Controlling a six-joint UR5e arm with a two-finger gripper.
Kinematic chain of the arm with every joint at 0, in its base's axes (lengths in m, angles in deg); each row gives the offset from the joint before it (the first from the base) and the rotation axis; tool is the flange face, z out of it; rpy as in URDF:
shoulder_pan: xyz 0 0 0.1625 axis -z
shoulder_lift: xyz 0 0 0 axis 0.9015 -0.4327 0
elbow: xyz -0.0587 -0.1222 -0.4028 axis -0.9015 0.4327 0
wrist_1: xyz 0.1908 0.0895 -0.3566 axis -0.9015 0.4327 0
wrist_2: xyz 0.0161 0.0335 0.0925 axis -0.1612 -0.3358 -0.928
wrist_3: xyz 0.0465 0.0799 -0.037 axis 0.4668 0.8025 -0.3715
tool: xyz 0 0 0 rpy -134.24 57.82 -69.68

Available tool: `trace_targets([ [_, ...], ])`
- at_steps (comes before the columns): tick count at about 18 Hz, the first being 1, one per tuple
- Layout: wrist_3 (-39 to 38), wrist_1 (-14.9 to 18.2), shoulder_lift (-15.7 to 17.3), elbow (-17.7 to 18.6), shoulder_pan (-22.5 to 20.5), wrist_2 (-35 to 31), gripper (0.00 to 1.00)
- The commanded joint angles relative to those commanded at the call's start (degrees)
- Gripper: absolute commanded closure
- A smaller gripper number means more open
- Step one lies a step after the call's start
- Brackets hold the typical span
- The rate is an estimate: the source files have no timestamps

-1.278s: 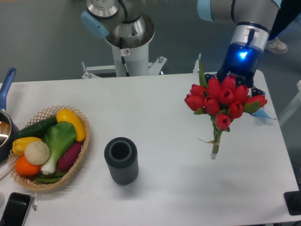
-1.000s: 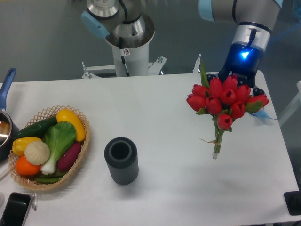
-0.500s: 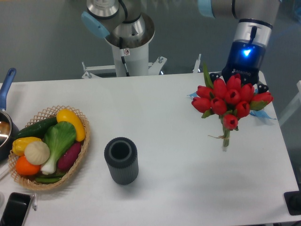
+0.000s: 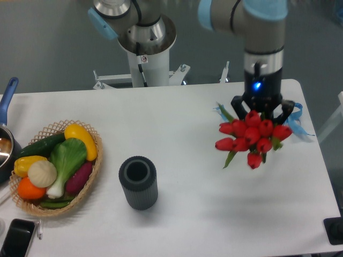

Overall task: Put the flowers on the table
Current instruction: 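Swing the held tulips toward the black vase and lower them, then lay the tulips on the table and open the gripper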

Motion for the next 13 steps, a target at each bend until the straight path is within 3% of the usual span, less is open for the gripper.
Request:
trace_targets([
  [4, 0.2, -0.3, -8.8, -1.2, 6.0, -12.3, 0.63],
  [13, 0.0, -0.5, -16.3, -5.1, 7.5, -12.2, 0.63],
])
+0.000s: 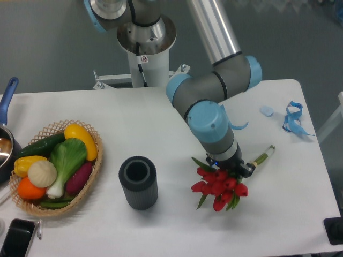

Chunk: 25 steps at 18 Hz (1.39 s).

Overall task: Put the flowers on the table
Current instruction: 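Lay the tulips on the table and open the gripper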

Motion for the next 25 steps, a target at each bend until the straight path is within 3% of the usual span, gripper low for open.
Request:
trace_targets([
  [4, -0.1, -0.1, -0.5, -0.4, 0.4, 0.3, 0.63],
  [6, -0.2, -0.3, -0.1, -0.6, 0.4, 1.0, 0.57],
  [7, -0.3, -0.3, 0.1, -0.8, 0.4, 2.5, 0.44],
  [9, -0.2, -0.4, 1.0, -1.5, 0.0, 5.6, 0.1],
  [10, -0.2, -0.4, 1.3, -1.8, 0.0, 6.1, 0.01],
  [14, -0.5, -0.4, 4.7, -1.9, -1.6, 11.9, 0.0],
  [20, -0.2, 1.0, 11.8, -2.9, -7.4, 19.8, 0.0],
  [23, 1.5, 3.9, 15.4, -3.3, -10.6, 24.2, 0.0],
  [25, 5.6, 7.8, 18.2, -3.3, -13.5, 27.1, 0.0],
])
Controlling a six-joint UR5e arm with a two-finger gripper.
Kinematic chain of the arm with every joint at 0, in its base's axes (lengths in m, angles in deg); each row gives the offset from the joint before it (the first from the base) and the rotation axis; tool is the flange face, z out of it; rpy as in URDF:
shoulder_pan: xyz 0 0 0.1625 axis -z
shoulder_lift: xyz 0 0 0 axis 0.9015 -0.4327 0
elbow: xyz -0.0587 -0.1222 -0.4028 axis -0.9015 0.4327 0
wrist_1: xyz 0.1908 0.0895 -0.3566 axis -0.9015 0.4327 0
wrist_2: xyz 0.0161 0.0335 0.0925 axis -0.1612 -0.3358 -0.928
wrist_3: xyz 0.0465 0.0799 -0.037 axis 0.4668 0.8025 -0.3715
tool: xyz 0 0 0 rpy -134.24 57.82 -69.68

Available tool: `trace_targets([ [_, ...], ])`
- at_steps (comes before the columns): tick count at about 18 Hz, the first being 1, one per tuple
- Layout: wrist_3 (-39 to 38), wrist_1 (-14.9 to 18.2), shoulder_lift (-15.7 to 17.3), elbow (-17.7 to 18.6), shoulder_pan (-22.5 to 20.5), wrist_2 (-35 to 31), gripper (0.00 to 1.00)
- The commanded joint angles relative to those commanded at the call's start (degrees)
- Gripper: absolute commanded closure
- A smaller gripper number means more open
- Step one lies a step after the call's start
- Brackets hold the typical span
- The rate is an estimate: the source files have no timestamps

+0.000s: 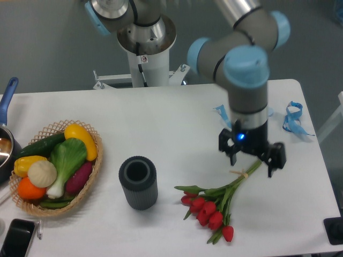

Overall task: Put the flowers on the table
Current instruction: 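Lay the tulips on the table and open the gripper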

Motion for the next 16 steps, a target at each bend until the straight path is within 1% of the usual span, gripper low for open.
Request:
trace_targets([
  [2, 6.0, 4.8, 2.7, 0.2, -2.5, 1.2, 0.0],
  [3, 9.2, 6.6, 4.0, 0.4, -3.7, 1.2, 0.0],
  [6, 15.9, 10.4, 6.6, 1.0, -6.2, 1.2, 0.0],
  [8, 18.4, 11.4, 8.0, 1.4, -7.9, 1.9, 0.0],
  [11, 21.5, 11.4, 9.9, 3.2, -10.6, 4.5, 0.0],
  [16, 22.6, 11.4, 10.7, 4.2, -12.4, 6.7, 0.0],
])
